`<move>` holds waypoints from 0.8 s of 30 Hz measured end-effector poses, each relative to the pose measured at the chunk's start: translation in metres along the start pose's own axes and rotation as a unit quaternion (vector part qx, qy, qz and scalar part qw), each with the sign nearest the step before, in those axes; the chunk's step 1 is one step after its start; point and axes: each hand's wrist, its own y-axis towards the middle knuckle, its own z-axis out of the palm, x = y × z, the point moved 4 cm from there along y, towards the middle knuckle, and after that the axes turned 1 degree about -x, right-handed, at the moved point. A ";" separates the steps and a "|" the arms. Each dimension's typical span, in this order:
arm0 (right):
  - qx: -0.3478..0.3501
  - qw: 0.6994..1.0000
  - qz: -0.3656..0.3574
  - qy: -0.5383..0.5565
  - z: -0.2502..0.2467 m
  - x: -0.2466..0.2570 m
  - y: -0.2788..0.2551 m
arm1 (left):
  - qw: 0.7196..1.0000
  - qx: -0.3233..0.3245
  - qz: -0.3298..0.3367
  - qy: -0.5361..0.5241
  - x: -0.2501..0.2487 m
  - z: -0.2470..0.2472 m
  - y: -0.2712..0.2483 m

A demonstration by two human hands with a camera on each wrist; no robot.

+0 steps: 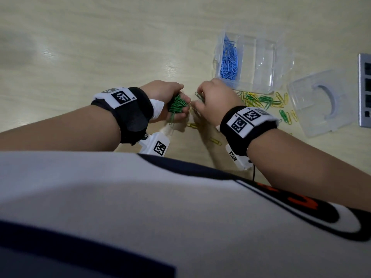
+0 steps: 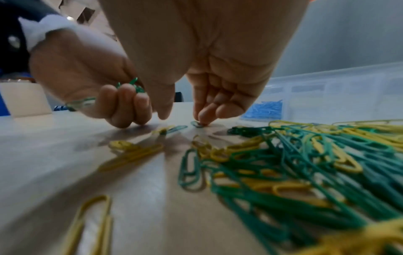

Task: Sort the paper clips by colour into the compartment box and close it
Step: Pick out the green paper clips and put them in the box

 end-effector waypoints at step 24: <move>0.034 0.997 0.024 -0.072 -0.002 -0.017 -0.008 | 1.000 -0.009 0.012 -0.013 -0.003 0.001 0.001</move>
